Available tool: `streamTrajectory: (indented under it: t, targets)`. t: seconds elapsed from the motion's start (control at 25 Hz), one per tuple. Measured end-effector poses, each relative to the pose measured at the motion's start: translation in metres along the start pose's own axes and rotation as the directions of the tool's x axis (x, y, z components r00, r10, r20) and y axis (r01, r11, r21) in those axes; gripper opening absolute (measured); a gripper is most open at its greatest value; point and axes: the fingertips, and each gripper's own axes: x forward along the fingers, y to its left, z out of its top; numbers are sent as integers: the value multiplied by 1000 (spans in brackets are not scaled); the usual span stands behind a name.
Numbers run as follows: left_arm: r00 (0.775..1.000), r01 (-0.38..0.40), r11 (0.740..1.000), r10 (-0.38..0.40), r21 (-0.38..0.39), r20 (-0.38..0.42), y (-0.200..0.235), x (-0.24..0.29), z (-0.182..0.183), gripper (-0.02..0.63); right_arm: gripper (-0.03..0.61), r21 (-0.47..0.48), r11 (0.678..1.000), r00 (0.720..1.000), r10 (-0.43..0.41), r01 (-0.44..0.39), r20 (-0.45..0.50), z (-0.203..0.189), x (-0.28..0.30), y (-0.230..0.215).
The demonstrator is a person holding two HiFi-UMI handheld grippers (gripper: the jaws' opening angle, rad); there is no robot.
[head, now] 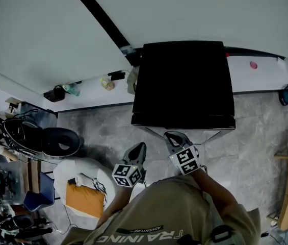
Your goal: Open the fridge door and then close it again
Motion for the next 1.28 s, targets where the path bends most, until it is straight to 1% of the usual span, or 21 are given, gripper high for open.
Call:
streamTrajectory:
  t: [0.2, 0.32, 0.48, 0.76, 1.04, 1.28]
  targets:
    - [999, 41, 999, -41, 10, 2, -4, -27, -8, 2, -5, 17, 997, 997, -79, 79, 7, -1, -20, 7]
    - [998, 61, 998, -62, 16, 14, -7, -45, -11, 2, -5, 26, 992, 993, -121, 121, 13, -6, -35, 22]
    - [997, 81, 997, -81, 4, 20, -9, -74, -23, 2, -5, 56, 982, 983, -180, 179, 20, -14, -57, 46]
    - [990, 138, 990, -137, -28, 40, -21, -114, -47, 2, -5, -16, 966, 965, -258, 259, 32, -22, -99, 85]
    - [984, 168, 986, -167, -10, 58, -25, -147, -67, 2, -5, -10, 949, 949, -316, 316, -5, -41, -128, 118]
    - [982, 169, 985, -166, -29, 88, -33, -166, -73, 2, -5, -41, 952, 952, -305, 305, -5, -43, -153, 143]
